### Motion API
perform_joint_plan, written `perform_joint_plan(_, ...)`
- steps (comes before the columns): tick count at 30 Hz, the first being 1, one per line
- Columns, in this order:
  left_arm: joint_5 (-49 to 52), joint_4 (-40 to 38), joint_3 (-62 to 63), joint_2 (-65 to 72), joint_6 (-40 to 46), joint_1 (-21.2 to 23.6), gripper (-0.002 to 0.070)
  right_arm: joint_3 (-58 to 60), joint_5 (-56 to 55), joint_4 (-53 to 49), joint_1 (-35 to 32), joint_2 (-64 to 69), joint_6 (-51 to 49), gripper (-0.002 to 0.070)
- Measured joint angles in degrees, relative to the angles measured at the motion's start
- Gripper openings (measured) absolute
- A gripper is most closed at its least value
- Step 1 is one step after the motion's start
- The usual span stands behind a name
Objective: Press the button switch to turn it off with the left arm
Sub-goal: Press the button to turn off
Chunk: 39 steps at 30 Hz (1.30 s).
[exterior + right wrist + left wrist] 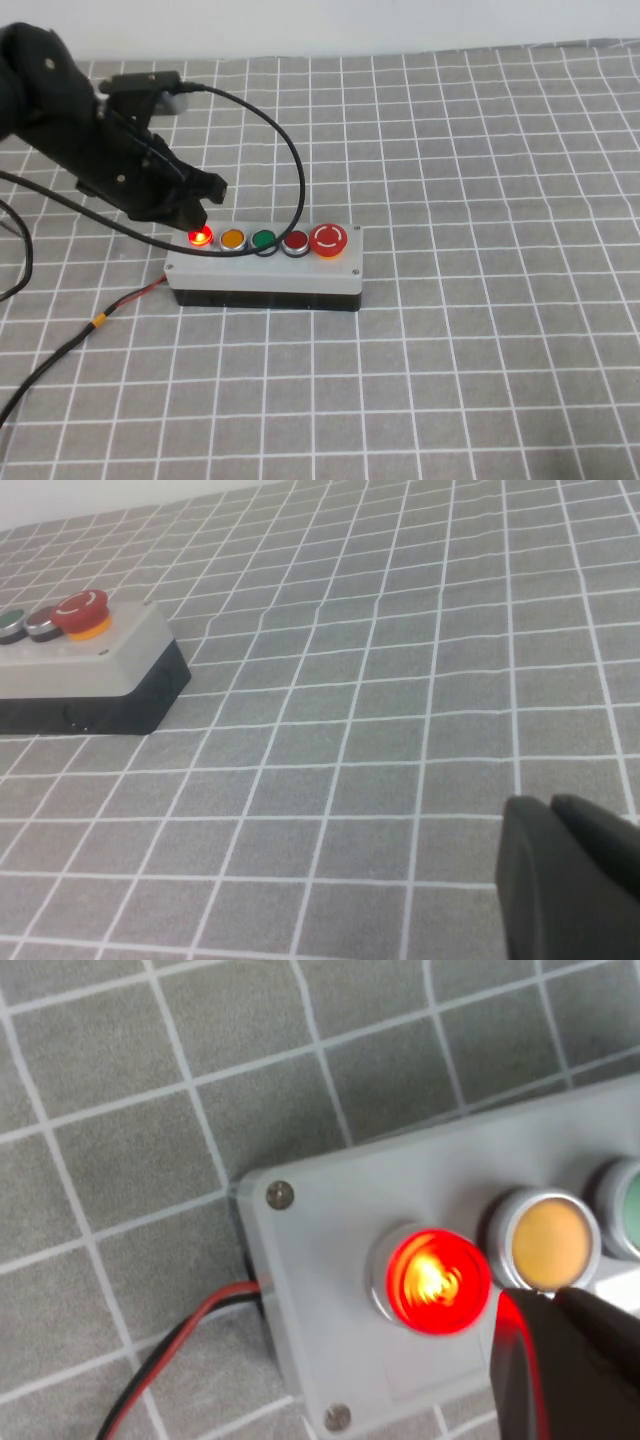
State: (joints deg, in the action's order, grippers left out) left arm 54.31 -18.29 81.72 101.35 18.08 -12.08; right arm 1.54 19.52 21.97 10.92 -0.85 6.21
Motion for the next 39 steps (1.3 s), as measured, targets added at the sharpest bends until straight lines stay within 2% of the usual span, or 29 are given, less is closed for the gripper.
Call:
perform_joint_plan(30,0.5,3.2,2.2,5.2,0.0,0.0,-0.0003,0.0,0.0,0.0,0.0,0.0,0.0,-0.0017)
perform_joint_plan(35,-1.1,3.1,1.5,1.9,1.8,-0.1,-0.0003,0.0,0.0,0.0,0.0,0.0,0.0,-0.0017)
perform_joint_plan(39,-6.4,2.3,-1.8,-5.7,3.7,-0.1,-0.0003,0.0,0.0,0.0,0.0,0.0,0.0,-0.0017)
